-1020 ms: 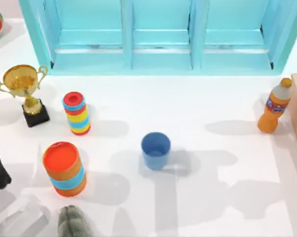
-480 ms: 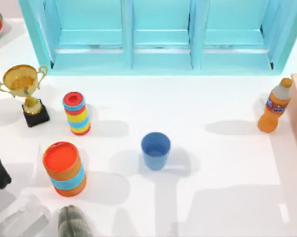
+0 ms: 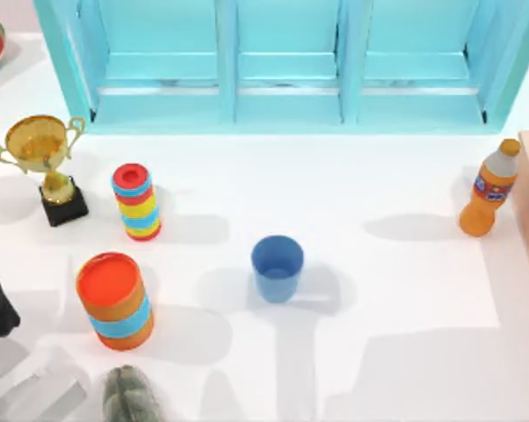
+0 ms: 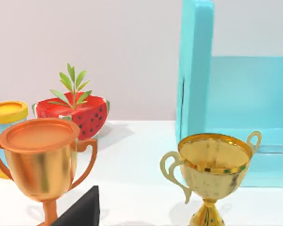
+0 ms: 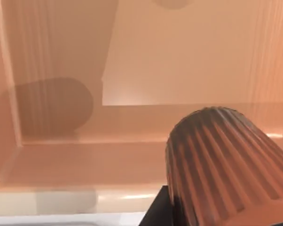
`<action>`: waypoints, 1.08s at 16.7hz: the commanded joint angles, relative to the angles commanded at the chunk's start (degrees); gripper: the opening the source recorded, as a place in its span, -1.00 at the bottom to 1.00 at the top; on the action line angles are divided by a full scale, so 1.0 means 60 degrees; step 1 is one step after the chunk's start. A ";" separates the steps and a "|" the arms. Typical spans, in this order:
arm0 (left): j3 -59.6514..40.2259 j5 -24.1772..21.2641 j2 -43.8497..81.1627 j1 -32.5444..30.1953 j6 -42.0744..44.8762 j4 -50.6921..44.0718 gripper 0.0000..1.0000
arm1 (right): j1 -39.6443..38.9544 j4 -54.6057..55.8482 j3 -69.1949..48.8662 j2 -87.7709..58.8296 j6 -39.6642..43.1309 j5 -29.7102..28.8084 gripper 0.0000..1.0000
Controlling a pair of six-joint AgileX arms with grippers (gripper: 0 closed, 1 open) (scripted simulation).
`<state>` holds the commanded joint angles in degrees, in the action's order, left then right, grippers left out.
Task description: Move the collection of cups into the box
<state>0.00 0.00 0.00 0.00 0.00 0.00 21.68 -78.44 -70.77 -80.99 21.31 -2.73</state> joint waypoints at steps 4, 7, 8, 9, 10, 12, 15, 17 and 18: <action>0.0000 0.0000 0.0000 0.0000 0.0000 0.0000 1.00 | 0.0026 0.0709 0.0714 0.0002 0.0023 -0.0001 -1.00; 0.0000 0.0000 0.0000 0.0000 0.0000 0.0000 1.00 | 0.0046 0.1228 0.1237 0.0002 0.0040 -0.0002 -1.00; 0.0000 0.0000 0.0000 0.0000 0.0000 0.0000 1.00 | 0.0053 0.1461 0.1473 0.0006 0.0046 -0.0003 -1.00; 0.0000 0.0000 0.0000 0.0000 0.0000 0.0000 1.00 | 0.0058 0.1682 0.1697 0.0003 0.0051 -0.0003 -1.00; 0.0000 0.0000 0.0000 0.0000 0.0000 0.0000 1.00 | 0.0067 0.1832 0.1848 -0.0018 0.0058 -0.0003 -1.00; 0.0000 0.0000 0.0000 0.0000 0.0000 0.0000 1.00 | 0.0081 0.1889 0.1906 -0.0029 0.0070 -0.0004 -1.00; 0.0000 0.0000 0.0000 0.0000 0.0000 0.0000 1.00 | 0.0081 0.1889 0.1906 -0.0029 0.0070 -0.0004 -0.85; 0.0000 0.0000 0.0000 0.0000 0.0000 0.0000 1.00 | 0.0081 0.1889 0.1906 -0.0029 0.0070 -0.0004 -0.55; 0.0000 0.0000 0.0000 0.0000 0.0000 0.0000 1.00 | 0.0081 0.1889 0.1906 -0.0029 0.0070 -0.0004 -0.40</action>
<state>0.00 0.00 0.00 0.00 0.00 0.00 22.16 -67.11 -59.33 -81.16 21.73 -2.76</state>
